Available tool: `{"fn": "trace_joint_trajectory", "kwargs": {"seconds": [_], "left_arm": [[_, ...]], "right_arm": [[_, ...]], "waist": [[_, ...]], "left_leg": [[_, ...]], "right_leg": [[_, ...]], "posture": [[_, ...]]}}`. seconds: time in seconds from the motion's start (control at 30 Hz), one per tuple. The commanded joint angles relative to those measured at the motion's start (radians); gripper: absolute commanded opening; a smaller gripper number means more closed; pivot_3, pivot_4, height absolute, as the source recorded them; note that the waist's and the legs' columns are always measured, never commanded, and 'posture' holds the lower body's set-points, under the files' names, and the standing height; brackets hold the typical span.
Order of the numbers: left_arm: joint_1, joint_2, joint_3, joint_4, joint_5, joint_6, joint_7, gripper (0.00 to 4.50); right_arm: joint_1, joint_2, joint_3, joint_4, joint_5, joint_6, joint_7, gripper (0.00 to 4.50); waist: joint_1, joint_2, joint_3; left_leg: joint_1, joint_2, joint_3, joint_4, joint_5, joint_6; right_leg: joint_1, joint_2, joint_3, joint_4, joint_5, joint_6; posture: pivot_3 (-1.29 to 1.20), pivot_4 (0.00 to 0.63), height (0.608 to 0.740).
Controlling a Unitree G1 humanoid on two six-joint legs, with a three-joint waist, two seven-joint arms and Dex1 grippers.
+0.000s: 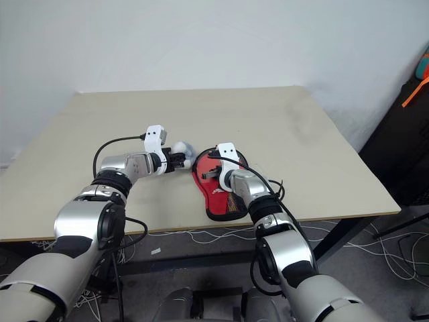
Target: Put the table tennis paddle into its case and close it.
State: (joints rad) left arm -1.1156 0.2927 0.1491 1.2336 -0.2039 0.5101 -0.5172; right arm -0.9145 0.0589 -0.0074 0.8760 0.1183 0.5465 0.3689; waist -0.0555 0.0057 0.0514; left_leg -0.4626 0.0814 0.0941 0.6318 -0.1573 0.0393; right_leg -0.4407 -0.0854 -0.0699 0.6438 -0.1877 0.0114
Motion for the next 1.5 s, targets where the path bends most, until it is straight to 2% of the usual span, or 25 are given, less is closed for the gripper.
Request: {"fn": "trace_joint_trajectory", "kwargs": {"seconds": [0.03,0.6,1.1,1.5], "left_arm": [[-0.059,0.008,0.024,-0.009,0.000,-0.024,0.002,0.21],[-0.134,-0.001,0.070,0.076,0.017,-0.090,0.134,0.21],[-0.168,-0.056,0.109,0.112,0.054,-0.150,0.233,0.21],[-0.148,-0.054,0.075,0.095,0.110,-0.178,0.110,0.21]], "right_arm": [[0.026,0.000,0.020,0.048,-0.017,0.064,-0.005,0.00],[0.065,-0.014,0.035,-0.009,-0.017,0.129,0.016,0.00],[0.147,-0.020,0.056,-0.142,-0.011,0.216,0.025,0.00],[0.119,-0.029,-0.006,-0.196,0.019,0.129,-0.003,0.00]], "waist": [[0.000,0.000,0.000],[0.001,-0.001,-0.001],[0.001,-0.002,-0.001],[0.002,-0.002,-0.001]], "left_leg": [[0.000,0.000,0.000,0.000,0.000,0.000],[0.000,0.000,0.000,0.000,0.000,0.000],[0.000,0.000,0.000,0.000,0.000,0.000],[0.000,0.000,0.000,0.000,0.000,0.000]], "right_leg": [[0.000,0.000,0.000,0.000,0.000,0.000],[0.000,0.000,0.000,0.000,0.000,0.000],[0.000,0.000,0.000,0.000,0.000,0.000],[0.000,-0.001,-0.001,-0.001,-0.001,-0.002]], "posture": [[0.00,0.000,0.722],[0.00,0.000,0.722],[0.00,0.000,0.722],[0.00,0.000,0.722]]}}
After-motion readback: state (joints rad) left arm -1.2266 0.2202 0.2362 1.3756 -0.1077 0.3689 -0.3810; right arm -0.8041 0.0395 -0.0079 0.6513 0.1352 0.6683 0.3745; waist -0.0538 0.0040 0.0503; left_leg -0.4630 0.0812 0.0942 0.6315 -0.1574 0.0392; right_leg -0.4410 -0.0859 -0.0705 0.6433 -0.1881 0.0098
